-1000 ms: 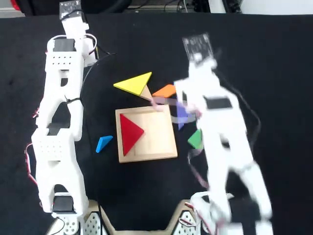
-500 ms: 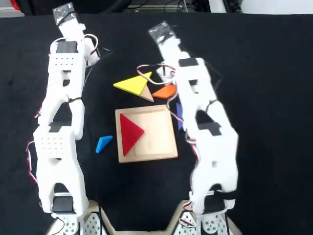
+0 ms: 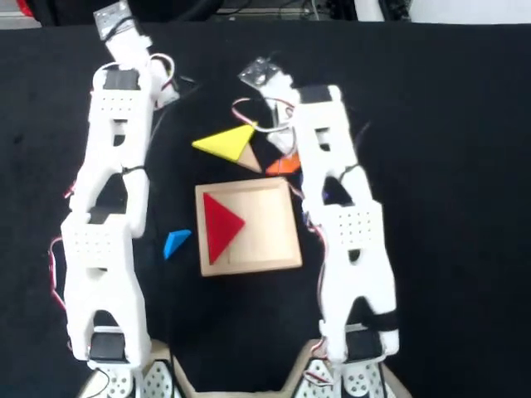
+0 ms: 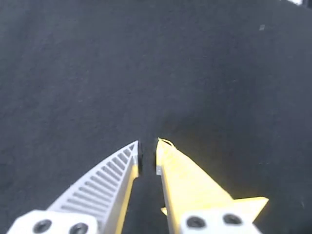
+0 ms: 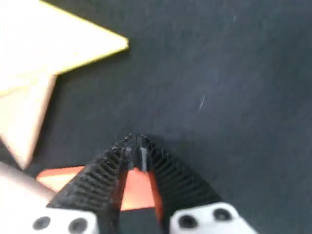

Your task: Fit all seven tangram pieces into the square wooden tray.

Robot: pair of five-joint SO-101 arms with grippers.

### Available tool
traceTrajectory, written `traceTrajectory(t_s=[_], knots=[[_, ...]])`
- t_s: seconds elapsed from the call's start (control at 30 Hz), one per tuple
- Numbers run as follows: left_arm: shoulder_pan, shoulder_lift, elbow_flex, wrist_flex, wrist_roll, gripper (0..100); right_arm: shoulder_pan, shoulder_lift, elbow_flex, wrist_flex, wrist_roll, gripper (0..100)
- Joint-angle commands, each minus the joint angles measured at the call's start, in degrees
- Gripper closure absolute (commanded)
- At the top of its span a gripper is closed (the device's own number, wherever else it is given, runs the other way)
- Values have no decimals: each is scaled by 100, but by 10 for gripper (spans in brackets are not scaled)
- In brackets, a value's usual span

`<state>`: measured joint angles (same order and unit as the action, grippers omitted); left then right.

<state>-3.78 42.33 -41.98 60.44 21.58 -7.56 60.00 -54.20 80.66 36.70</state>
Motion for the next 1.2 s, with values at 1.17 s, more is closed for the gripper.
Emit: traceTrajectory(t_s=[1.17], knots=[[-1473, 185, -189, 316, 79, 924, -2145, 1270, -3890, 1512, -141, 987]])
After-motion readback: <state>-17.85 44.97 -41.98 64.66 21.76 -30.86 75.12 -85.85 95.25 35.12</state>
